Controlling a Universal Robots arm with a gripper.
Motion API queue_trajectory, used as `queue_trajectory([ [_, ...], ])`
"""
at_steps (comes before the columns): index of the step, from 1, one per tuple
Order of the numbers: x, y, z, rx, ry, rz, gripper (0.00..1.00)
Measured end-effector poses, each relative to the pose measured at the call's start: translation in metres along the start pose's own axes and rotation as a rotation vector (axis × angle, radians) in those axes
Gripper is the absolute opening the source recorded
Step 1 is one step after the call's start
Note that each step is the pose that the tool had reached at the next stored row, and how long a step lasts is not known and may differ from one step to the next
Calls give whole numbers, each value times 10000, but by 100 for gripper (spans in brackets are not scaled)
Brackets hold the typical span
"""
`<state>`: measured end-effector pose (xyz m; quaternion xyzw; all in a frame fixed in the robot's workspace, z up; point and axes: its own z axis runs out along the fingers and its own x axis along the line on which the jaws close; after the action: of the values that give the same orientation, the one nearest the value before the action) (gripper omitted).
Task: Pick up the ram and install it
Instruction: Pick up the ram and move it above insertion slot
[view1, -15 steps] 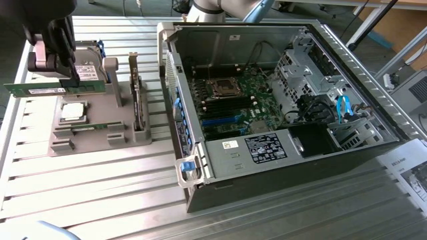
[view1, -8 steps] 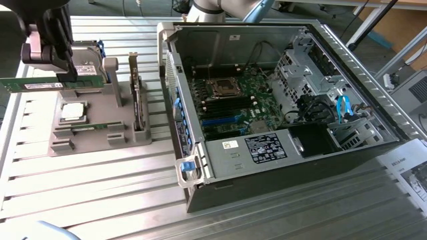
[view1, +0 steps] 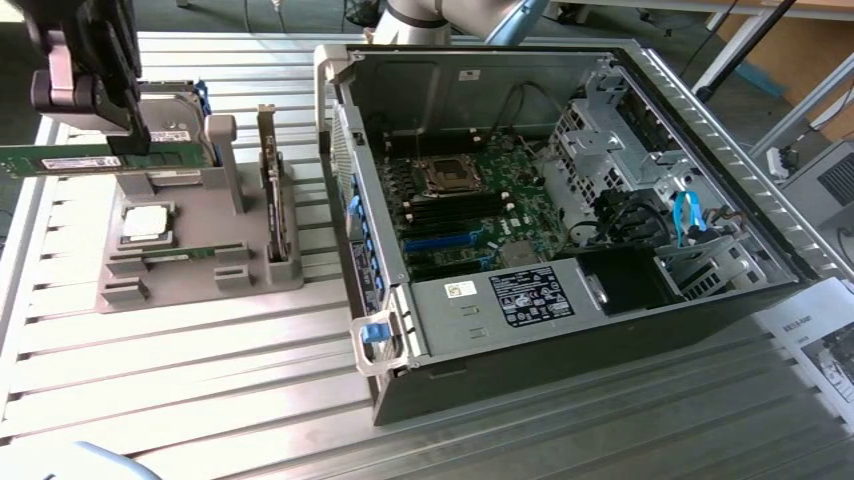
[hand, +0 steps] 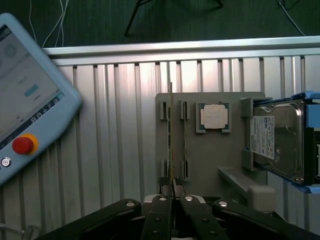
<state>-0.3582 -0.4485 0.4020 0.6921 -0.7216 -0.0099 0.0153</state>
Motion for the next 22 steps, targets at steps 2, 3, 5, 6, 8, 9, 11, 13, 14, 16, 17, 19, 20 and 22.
queue_trajectory([
  [2,0,0,0,1,-1,0,12],
  [3,0,0,-1,0,-1,0,12],
  [5,0,0,-2,-1,1,0,12],
  [6,0,-1,-2,-2,1,0,12],
  [8,-2,-31,-3,-1,1,0,12],
  [9,-2,-50,-3,-1,1,0,12],
  [11,-4,-87,-5,-1,1,0,12],
  [13,-5,-122,-5,0,0,0,12],
  [14,-6,-137,-6,0,0,0,12],
  [16,-7,-166,-8,-1,1,0,12],
  [17,-8,-181,-8,-1,1,0,12],
  [19,-9,-215,-10,-1,1,0,12],
  [20,-10,-233,-10,0,1,0,12],
  [22,-11,-269,-11,-1,1,0,12],
])
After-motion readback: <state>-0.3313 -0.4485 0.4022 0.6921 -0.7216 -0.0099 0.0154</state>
